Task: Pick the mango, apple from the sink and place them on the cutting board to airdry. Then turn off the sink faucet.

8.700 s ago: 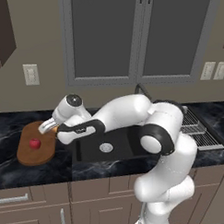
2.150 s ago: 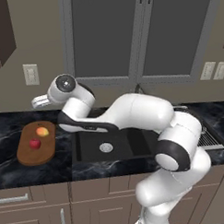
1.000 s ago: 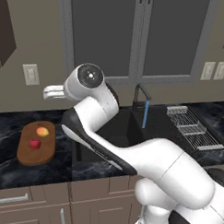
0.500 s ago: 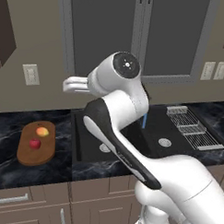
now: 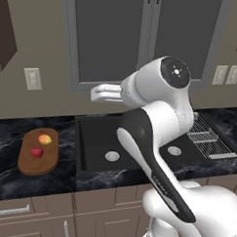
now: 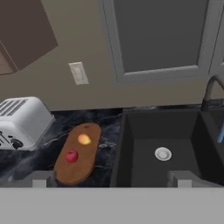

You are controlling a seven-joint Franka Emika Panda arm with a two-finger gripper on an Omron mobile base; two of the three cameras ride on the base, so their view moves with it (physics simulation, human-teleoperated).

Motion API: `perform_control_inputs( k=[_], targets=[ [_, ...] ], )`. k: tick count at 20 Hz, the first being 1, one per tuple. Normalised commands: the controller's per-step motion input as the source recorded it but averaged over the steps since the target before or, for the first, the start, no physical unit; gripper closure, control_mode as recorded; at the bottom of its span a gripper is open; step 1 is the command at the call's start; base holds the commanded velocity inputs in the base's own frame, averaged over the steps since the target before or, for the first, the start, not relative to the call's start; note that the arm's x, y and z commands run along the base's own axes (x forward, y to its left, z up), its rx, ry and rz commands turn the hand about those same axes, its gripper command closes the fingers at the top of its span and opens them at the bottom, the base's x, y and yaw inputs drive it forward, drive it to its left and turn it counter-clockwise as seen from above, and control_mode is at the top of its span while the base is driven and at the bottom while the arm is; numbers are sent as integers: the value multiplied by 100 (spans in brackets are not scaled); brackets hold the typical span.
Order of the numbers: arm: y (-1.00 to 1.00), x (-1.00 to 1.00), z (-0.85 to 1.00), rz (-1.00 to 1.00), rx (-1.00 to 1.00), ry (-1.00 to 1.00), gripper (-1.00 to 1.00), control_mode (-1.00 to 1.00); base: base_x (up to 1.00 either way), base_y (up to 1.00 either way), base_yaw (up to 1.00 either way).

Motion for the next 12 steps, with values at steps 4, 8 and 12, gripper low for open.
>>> perform_control_inputs(
  k=[4,8,12],
  targets=[
    [-64,-45,14,0,0,0,-100,-100,0,0,0],
    [-56,-41,10,0,0,0,-100,-100,0,0,0],
    [-51,-37,8,0,0,0,-100,-100,0,0,0]
  ],
)
